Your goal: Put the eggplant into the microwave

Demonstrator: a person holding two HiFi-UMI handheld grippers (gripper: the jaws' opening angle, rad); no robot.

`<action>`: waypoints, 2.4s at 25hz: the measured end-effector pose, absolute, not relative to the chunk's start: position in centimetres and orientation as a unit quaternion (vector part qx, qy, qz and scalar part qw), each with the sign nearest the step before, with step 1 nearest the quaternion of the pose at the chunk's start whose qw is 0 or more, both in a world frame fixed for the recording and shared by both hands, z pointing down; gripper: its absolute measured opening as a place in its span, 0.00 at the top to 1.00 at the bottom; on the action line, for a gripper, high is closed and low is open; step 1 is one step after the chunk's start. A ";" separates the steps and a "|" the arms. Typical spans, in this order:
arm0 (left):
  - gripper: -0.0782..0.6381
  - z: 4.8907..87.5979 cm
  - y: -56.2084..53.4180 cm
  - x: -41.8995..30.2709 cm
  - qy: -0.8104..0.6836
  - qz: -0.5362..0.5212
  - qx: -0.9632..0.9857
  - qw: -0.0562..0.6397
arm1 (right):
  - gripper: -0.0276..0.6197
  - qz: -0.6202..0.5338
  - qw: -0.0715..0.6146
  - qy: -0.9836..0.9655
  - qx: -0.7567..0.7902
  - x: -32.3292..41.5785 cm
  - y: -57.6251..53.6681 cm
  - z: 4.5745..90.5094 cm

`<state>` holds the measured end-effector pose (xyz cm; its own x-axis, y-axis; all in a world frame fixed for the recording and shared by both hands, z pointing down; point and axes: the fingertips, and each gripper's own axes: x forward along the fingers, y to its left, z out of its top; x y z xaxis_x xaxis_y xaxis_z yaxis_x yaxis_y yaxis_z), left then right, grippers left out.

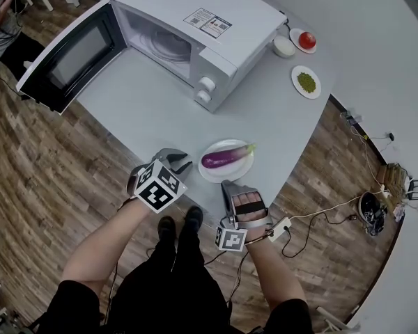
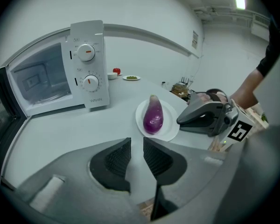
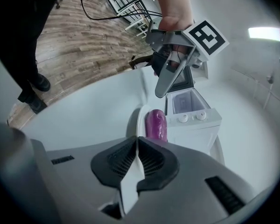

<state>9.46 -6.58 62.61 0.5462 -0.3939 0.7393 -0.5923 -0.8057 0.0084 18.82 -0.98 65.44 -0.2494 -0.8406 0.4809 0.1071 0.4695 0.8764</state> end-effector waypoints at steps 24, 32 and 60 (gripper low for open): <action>0.78 62.6 -7.4 10.4 -0.290 0.383 0.866 0.140 | 0.91 -0.444 0.563 -0.646 0.262 19.8 -2.1 66.3; 0.78 62.4 -6.8 9.2 -0.311 0.386 0.858 0.137 | 0.93 -0.457 0.546 -0.645 0.277 19.6 -2.5 65.5; 0.78 62.1 -5.5 3.3 -0.317 0.377 0.863 0.114 | 0.93 -0.490 0.529 -0.613 0.323 14.5 -2.5 62.6</action>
